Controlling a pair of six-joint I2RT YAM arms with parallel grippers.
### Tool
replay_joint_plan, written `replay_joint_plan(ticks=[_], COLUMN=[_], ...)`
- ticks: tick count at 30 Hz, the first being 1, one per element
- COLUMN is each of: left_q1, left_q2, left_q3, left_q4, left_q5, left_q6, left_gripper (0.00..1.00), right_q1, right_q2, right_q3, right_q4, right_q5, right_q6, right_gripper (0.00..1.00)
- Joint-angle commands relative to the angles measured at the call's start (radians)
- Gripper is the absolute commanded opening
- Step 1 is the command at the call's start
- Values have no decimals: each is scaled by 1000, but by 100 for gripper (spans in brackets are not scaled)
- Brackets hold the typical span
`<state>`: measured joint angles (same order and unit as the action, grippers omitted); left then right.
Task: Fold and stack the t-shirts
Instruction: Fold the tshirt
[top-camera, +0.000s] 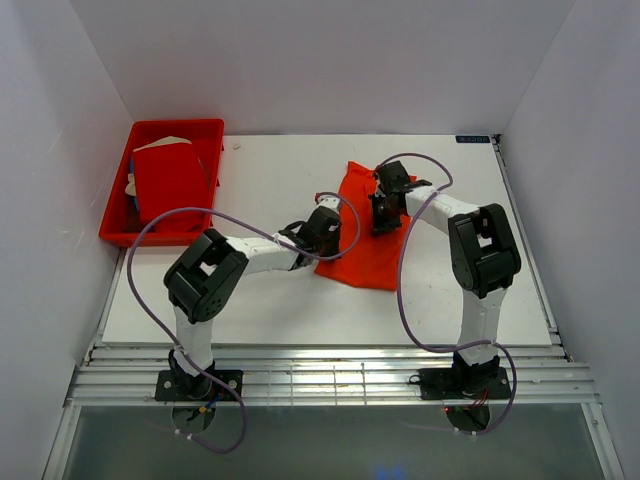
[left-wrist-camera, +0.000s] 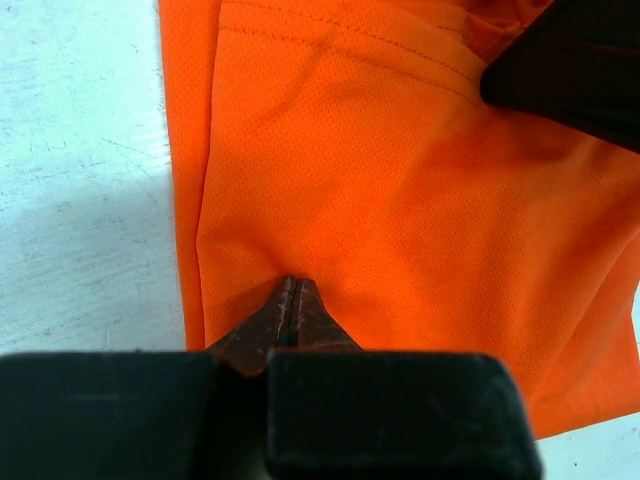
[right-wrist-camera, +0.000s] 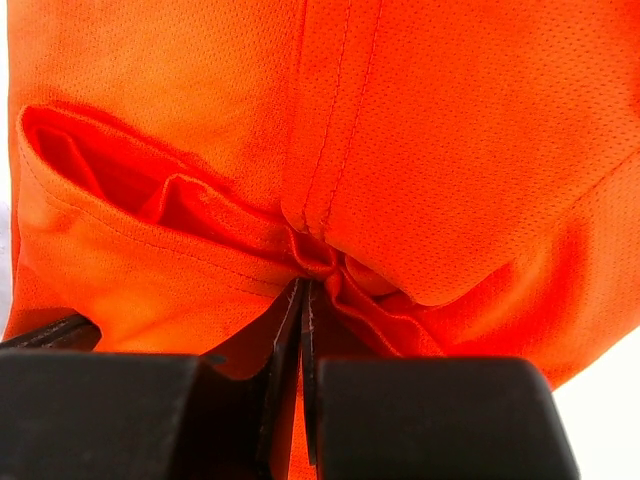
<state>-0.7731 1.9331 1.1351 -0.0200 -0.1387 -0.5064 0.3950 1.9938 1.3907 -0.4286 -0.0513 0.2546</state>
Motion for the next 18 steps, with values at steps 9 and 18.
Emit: replay_joint_plan(ticks=[9,18], left_q1=[-37,-71], left_q2=[-105,-103], left_q3=[-185,-212], left_q4=[-60,-61], left_q5=[10,16], left_q6=[-90,-121], left_gripper=[0,0], right_q1=[5,5], right_q2=[11,31], right_q3=[65,85], right_q4=[-79,-84], right_q5=[36,21], right_q6=[-23,-21], right_gripper=[8,8])
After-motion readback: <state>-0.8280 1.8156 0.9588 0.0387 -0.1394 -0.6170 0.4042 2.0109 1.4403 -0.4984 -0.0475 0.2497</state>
